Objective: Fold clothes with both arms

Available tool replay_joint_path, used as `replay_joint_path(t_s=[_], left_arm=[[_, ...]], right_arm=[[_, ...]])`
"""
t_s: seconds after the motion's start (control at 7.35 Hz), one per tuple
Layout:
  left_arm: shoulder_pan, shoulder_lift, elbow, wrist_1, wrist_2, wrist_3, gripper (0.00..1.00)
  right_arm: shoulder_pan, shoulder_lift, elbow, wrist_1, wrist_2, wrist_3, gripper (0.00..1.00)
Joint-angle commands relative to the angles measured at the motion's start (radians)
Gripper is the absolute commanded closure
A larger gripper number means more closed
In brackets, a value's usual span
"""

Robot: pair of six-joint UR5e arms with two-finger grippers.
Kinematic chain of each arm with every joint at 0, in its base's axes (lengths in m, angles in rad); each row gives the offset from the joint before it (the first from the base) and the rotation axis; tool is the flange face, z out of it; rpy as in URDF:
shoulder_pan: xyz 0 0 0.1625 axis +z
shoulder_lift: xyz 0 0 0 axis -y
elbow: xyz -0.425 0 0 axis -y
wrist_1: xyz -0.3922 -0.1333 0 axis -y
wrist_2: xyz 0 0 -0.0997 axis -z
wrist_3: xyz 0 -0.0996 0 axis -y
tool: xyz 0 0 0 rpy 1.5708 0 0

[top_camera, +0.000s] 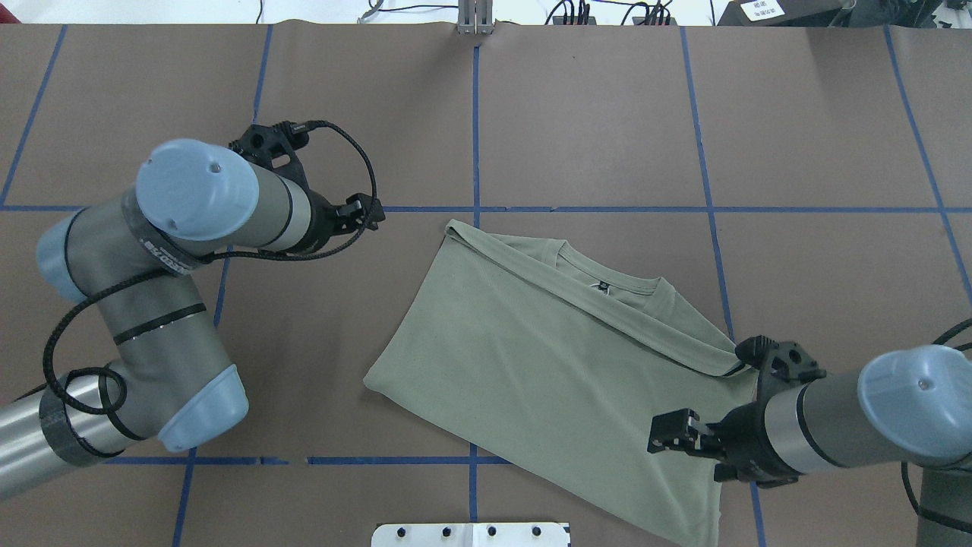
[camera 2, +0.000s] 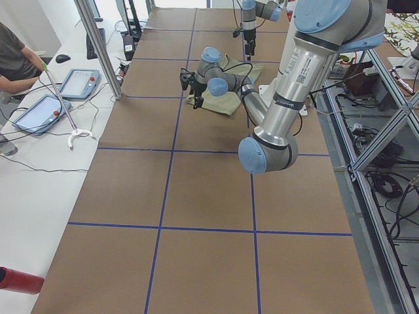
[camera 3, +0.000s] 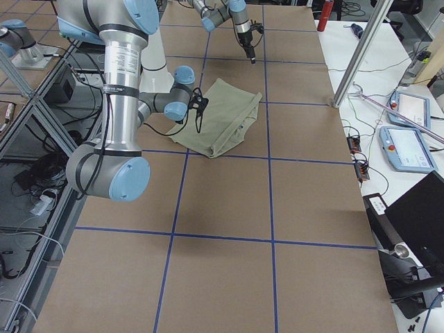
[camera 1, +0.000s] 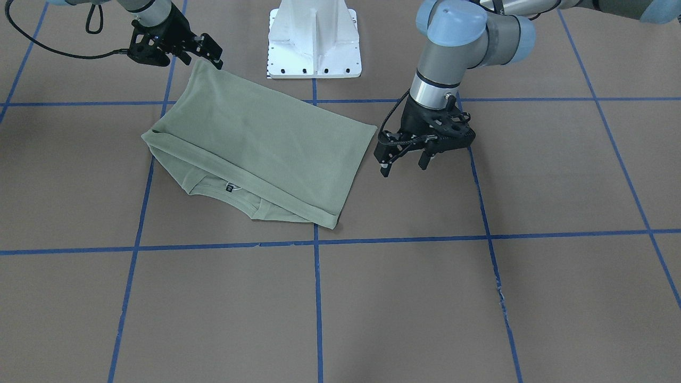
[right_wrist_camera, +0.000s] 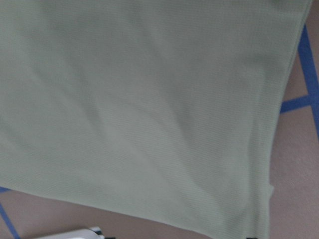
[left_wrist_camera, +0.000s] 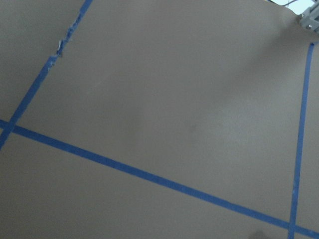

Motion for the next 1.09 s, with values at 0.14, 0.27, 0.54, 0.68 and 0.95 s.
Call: replay_joint_path(t_s=[0.14,0.27,0.54,0.68,0.95], left_arm=[[0.185,0.008,-0.015,0.0,-0.02,-0.193,0.0],[0.218,0.011,-0.003,0.0,-0.019,-0.221,0.0],[0.233,0.011,0.008,0.006,-0.019,-0.26,0.01],[0.25,0.011,0.019,0.006,-0.017,-0.261,0.01],[0.255,0.007,0.037,0.006,-0.016,-0.291,0.01]], right_arm=[[0.23,0.089,-0.003,-0.003,0.008,-0.001,0.0],[0.241,0.098,-0.009,-0.003,0.005,-0.001,0.0],[0.251,0.143,-0.042,-0.011,0.007,0.0,0.0],[0.255,0.144,-0.04,-0.011,0.007,0.0,0.0],[0.258,0.144,-0.04,-0.009,0.007,0.0,0.0]])
